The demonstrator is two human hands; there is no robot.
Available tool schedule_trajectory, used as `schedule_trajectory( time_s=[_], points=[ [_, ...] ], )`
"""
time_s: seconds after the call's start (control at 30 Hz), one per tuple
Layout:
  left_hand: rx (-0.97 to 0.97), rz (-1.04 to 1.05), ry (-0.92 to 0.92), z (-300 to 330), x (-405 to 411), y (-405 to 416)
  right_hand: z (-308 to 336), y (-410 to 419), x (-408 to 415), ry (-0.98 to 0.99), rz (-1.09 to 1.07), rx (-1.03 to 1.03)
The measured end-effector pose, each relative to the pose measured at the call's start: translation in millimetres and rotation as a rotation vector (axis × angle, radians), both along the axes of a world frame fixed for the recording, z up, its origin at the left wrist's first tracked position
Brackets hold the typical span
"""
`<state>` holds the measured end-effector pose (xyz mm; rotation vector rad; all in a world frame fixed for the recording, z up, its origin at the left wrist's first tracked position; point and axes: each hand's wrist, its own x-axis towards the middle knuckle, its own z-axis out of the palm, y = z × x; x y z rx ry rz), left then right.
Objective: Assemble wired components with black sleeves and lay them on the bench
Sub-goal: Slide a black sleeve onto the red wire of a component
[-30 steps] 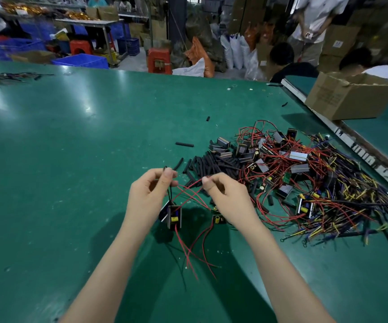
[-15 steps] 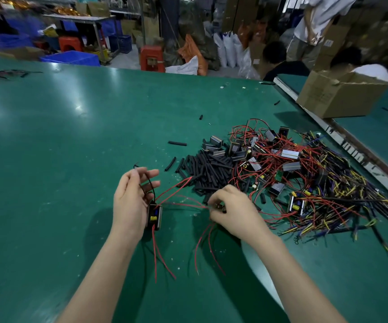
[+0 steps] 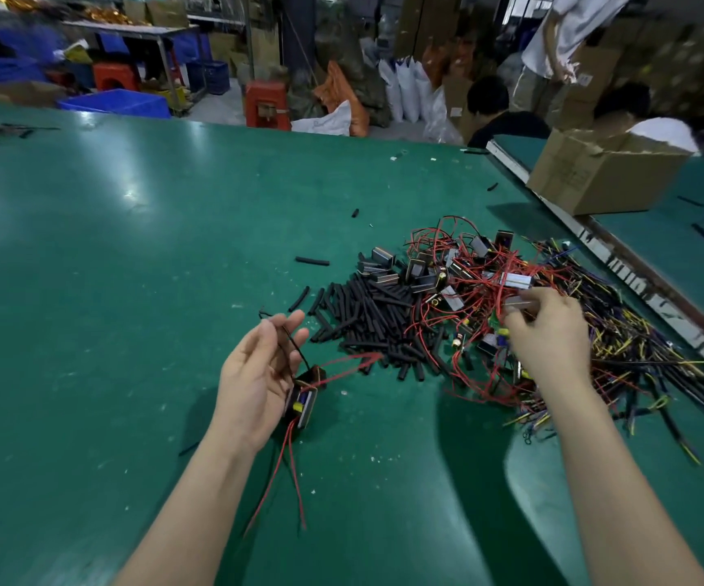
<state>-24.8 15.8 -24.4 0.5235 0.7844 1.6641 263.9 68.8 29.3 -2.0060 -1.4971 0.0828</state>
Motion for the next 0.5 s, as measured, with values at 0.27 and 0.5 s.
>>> schedule_trajectory(
  time_s=[0.27,0.5],
  points=[
    [-0.025,-0.1,0.107,-9.4,4.8,-0.9,-18.9,-3.1,-95.4,-0.261,0.556,-0.029],
    [0.041,-0.15,0.262,-13.6,7.4,-5.9,-46.8,21.4,-124.4,-0.44,0.602,-0.26]
  ],
)
